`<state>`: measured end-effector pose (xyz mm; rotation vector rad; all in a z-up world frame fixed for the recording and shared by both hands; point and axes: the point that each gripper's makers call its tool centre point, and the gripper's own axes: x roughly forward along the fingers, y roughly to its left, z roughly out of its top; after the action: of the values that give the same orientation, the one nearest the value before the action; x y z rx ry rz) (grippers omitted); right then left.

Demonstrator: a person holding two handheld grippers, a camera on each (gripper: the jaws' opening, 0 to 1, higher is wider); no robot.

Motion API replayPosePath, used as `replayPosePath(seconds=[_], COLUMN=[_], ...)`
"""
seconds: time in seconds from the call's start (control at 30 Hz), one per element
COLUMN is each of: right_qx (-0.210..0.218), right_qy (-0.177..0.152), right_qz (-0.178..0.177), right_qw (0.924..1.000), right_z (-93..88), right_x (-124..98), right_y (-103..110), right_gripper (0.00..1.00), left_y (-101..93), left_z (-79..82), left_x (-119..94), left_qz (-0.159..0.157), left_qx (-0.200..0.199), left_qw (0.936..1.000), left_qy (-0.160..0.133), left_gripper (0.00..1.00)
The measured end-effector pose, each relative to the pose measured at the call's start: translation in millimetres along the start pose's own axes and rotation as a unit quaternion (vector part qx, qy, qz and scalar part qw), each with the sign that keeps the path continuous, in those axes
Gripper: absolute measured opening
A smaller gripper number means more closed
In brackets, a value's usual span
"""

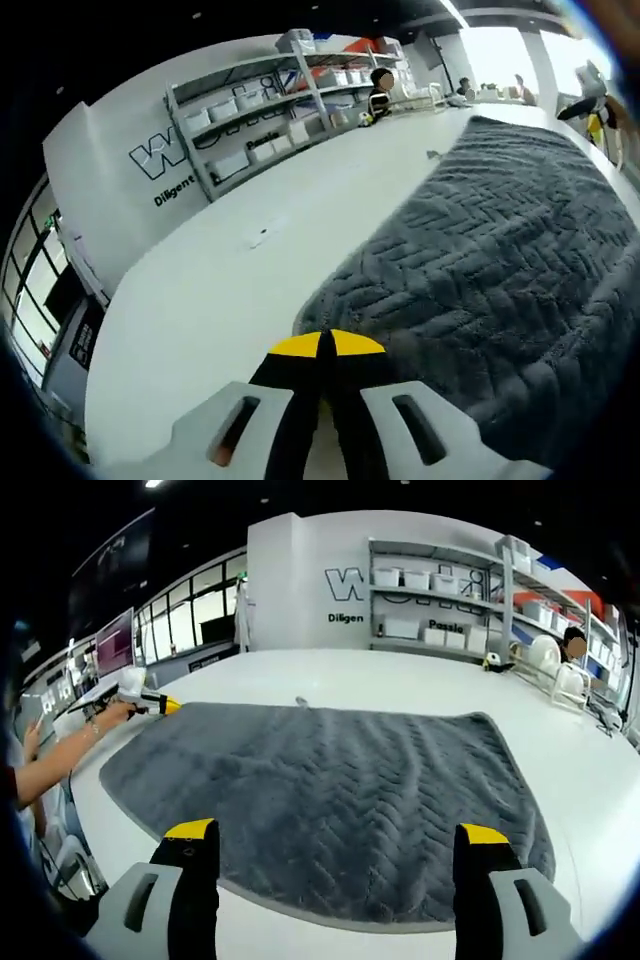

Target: Open the folded towel by lifting each exposed corner and separating the folded layers until the towel lies flat within the target outline without major curled edges

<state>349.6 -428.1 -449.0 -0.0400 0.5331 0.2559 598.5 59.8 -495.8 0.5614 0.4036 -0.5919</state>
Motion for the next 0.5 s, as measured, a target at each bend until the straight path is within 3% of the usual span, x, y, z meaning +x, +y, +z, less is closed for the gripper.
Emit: replayPosePath(seconds=[0.3,0.5], right_qx=[0.004,0.008], right_qy=[0.013,0.013], right_qz=[-0.001,-0.004], right_qw=[0.9999,0.9999], right_z=[-14.2,-14.3], right_x=[1,4], right_y=[1,-6], right_gripper=[1.0,0.98], left_y=[30.9,51.5], left_z=[-15.2,-23.8], left_x=[-2,-1], left_qz=[0.03,0.04], left_qx=[0.019,0.036], left_qw=[0.9992,0.9976], left_qy=[0.019,0.042], left_gripper=[0.01,0.01])
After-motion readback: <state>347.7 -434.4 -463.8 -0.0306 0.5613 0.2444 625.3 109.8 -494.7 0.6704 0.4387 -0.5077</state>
